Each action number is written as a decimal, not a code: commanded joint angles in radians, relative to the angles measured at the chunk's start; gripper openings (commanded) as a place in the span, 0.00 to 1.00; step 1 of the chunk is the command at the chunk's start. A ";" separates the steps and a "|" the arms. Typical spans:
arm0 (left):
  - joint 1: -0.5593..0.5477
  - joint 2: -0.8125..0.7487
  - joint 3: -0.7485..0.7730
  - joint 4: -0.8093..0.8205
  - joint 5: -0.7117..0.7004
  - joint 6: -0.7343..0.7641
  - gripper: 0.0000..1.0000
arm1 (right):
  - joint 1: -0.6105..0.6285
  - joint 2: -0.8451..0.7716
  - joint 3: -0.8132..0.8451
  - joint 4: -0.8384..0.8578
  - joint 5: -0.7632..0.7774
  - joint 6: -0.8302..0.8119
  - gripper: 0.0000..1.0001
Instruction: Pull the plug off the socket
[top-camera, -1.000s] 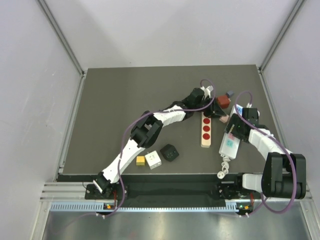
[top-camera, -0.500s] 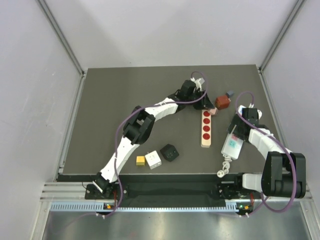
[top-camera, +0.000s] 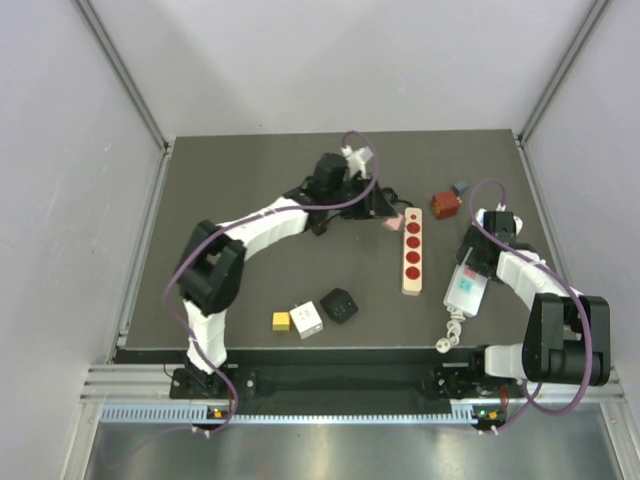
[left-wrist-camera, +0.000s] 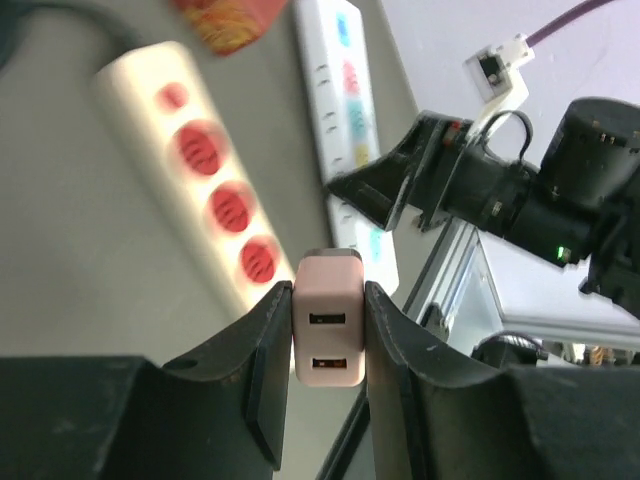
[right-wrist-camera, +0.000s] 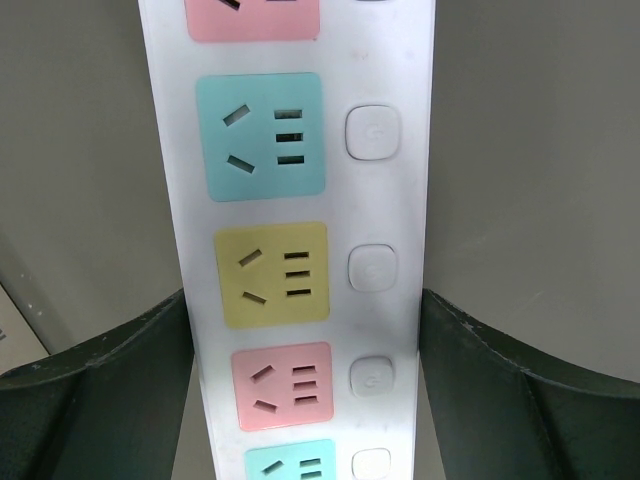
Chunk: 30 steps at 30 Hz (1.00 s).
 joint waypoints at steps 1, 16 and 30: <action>0.116 -0.172 -0.195 0.015 -0.001 -0.018 0.00 | 0.012 0.016 0.024 -0.010 0.002 -0.008 0.29; 0.456 -0.867 -0.780 -0.407 -0.175 -0.021 0.00 | 0.059 0.030 0.047 -0.025 0.048 -0.019 0.71; 0.477 -1.260 -1.042 -0.611 -0.427 -0.192 0.00 | 0.120 0.019 0.052 -0.036 0.097 -0.013 1.00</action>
